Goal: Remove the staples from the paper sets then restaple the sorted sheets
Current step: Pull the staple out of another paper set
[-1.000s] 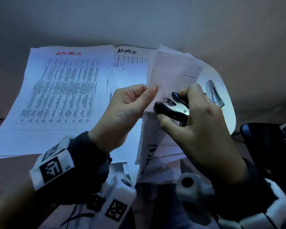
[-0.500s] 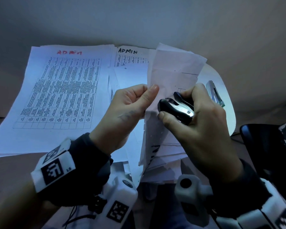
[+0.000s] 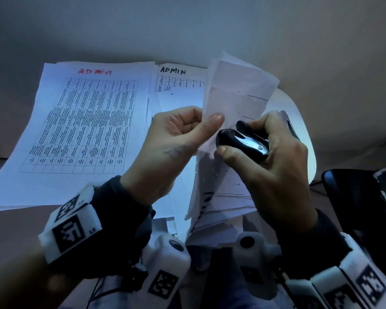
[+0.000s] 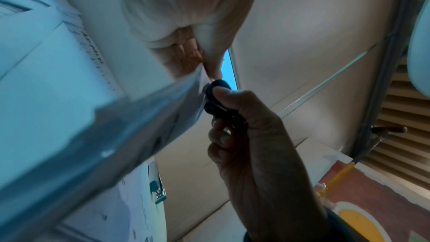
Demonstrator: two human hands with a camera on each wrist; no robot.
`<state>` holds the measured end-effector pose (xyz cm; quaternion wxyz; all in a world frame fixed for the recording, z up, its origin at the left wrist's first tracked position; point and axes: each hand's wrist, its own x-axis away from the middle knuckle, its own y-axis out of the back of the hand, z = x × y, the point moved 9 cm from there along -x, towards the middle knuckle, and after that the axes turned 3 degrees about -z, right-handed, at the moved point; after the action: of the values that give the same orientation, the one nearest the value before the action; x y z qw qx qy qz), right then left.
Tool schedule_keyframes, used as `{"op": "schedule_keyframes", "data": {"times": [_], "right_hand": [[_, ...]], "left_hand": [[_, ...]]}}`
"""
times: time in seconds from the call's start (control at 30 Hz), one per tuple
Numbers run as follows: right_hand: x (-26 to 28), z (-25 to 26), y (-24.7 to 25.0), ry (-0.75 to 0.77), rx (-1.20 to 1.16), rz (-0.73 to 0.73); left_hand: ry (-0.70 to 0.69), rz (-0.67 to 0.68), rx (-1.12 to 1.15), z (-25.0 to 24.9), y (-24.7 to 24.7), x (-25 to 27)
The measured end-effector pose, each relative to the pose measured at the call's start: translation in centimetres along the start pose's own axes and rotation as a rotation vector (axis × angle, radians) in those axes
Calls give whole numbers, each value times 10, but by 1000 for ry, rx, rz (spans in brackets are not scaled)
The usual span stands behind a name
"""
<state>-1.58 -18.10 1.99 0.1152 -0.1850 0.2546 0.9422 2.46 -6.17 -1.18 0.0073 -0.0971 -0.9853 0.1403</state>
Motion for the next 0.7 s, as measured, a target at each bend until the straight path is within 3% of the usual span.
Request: {"op": "schedule_keyframes", "data": {"times": [0.6,0.7], "right_hand": [[-3,-5,1,87,2,-89],[-5,-10,1,37,-44,-67]], "left_hand": [[24,0,-75,4,4,-2],[26,7,-103,5,5,-1]]}}
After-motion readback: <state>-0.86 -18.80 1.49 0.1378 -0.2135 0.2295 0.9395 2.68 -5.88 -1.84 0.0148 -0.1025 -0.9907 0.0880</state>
